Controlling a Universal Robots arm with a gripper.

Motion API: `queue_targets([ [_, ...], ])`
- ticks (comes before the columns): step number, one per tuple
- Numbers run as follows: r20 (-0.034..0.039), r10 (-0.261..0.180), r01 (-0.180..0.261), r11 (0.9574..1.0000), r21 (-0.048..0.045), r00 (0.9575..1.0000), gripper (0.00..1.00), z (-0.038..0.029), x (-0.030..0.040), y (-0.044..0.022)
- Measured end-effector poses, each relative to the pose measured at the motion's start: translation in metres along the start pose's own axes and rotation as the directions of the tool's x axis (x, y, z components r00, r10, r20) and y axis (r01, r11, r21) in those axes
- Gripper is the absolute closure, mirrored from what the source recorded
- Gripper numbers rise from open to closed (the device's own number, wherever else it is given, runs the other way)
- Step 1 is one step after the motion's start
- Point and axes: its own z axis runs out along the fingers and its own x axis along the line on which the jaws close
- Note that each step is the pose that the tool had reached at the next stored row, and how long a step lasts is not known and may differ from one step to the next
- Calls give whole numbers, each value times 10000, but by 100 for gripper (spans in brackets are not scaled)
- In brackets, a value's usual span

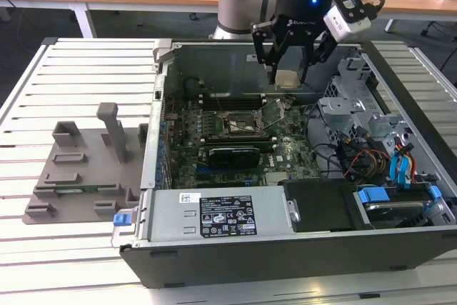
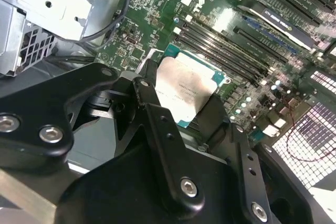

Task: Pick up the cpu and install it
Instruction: 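Pick up the cpu and move it towards the insertion slot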

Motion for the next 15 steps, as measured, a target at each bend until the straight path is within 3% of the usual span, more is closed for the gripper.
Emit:
queue_targets([
  [15, -1, 0, 0, 10000, 2, 10000, 45, 155, 3, 48],
])
